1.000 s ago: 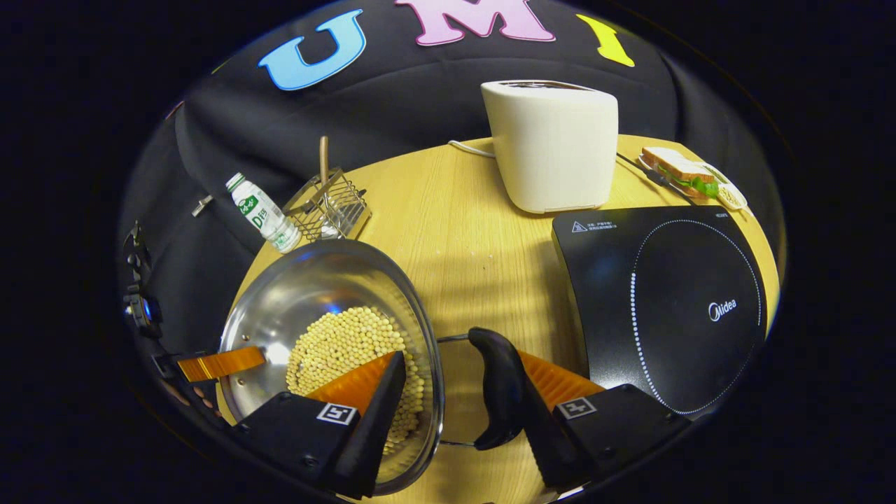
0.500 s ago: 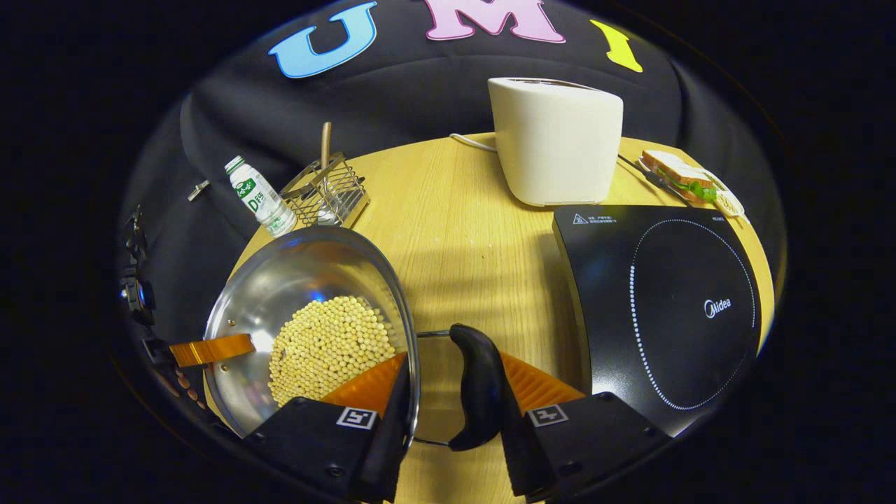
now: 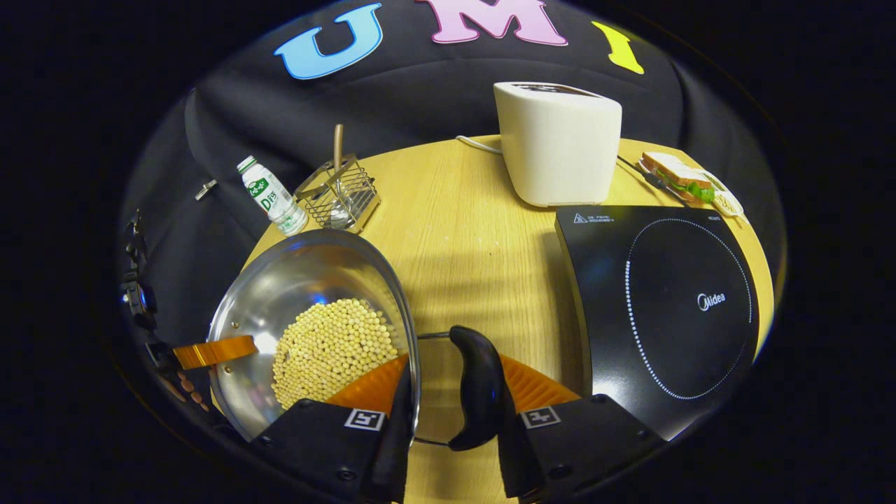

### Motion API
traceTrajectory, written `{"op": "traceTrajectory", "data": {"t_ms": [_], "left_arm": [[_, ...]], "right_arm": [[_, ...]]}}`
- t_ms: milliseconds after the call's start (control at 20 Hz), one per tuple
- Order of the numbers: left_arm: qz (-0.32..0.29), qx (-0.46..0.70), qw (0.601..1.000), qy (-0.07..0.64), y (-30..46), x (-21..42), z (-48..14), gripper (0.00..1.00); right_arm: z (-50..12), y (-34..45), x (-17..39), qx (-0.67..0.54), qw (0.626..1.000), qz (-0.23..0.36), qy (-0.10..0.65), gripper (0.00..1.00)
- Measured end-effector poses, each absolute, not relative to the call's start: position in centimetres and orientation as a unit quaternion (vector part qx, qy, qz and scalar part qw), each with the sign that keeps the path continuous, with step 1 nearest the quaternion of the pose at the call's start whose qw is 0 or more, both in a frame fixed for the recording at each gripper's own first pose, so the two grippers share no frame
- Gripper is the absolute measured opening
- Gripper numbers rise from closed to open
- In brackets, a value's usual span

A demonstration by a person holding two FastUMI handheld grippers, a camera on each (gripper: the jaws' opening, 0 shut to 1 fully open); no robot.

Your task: First push the handle of the pot to place it horizontally, then grasp the pot with both hands and set it on the induction cooktop.

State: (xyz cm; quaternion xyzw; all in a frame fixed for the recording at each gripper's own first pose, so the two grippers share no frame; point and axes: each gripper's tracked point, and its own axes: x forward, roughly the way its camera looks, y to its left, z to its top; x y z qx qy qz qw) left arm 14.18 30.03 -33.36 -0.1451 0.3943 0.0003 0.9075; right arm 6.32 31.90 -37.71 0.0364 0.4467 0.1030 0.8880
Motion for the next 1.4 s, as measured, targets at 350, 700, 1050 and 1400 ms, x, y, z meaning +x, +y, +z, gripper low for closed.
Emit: {"op": "traceTrajectory", "data": {"t_ms": [350,700,1050,1400], "left_arm": [[-0.011,-0.141,0.913,0.383,28.9,12.1,-28.7,0.54],[-0.038,-0.134,0.919,0.37,25.0,10.4,-24.4,0.54],[-0.053,-0.119,0.923,0.362,17.8,11.1,-22.3,0.55],[-0.058,-0.119,0.921,0.366,9.9,12.8,-22.3,0.55]], "right_arm": [[-32.6,30.6,4.9,0.034,0.892,0.095,0.44,0.55],[-27.5,26.4,3.8,0.047,0.905,0.079,0.415,0.55],[-25.2,19.8,4.3,0.06,0.909,0.069,0.407,0.51],[-24.6,12.4,6.5,0.067,0.909,0.063,0.407,0.55]]}}
